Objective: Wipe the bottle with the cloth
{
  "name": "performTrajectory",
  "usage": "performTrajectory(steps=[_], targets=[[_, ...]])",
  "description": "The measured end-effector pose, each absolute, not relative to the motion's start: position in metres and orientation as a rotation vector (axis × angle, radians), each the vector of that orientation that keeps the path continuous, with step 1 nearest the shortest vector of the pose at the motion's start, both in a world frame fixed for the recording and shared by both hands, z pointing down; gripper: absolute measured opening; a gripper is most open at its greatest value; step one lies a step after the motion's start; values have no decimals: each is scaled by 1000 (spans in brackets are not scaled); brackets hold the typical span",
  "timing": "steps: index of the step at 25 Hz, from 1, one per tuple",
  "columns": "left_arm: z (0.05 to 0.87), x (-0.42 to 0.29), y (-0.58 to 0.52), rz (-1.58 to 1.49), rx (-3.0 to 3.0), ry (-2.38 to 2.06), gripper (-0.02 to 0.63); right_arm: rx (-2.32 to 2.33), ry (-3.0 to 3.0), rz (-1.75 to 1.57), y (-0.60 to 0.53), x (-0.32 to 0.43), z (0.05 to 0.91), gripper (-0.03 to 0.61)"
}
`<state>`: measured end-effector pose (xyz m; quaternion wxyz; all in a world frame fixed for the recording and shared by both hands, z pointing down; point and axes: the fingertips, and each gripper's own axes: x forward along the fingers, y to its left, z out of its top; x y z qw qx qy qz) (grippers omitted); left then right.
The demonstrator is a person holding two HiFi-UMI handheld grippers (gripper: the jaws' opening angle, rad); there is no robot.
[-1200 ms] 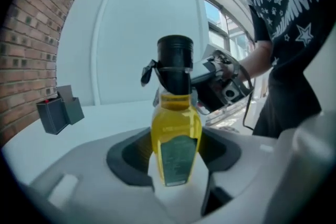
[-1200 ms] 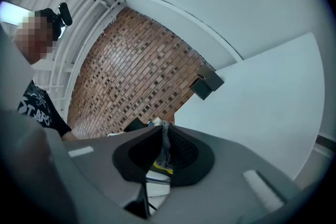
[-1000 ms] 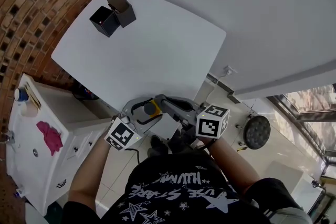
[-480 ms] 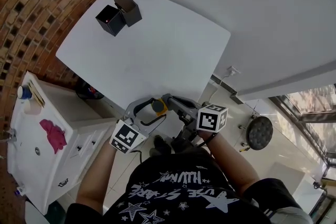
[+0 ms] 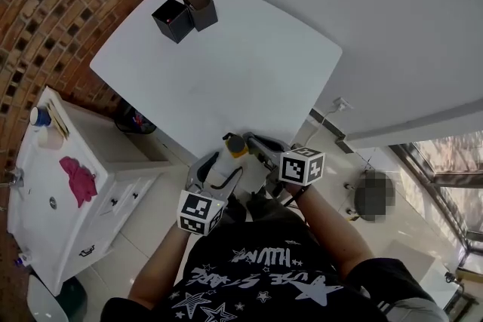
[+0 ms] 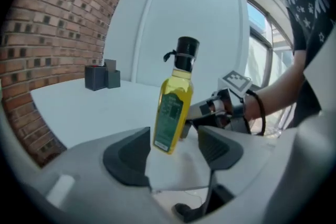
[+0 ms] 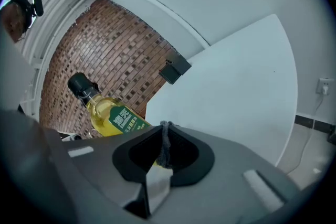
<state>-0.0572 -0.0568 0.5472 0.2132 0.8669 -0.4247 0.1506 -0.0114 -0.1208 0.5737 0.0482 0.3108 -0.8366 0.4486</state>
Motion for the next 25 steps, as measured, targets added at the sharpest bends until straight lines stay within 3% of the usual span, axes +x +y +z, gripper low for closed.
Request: performTrajectory(steps=[9, 13, 25], targets=[[553, -52, -66, 422, 2204, -1536, 287, 1043, -2565, 1357, -124, 8, 562, 35], [554, -53, -76, 451, 2060, -1732, 330, 1084, -2580, 1362, -127, 23, 554, 35], [547, -51, -111, 399, 1752, -1920, 337, 1096, -2588, 1382, -127, 43, 551, 35]])
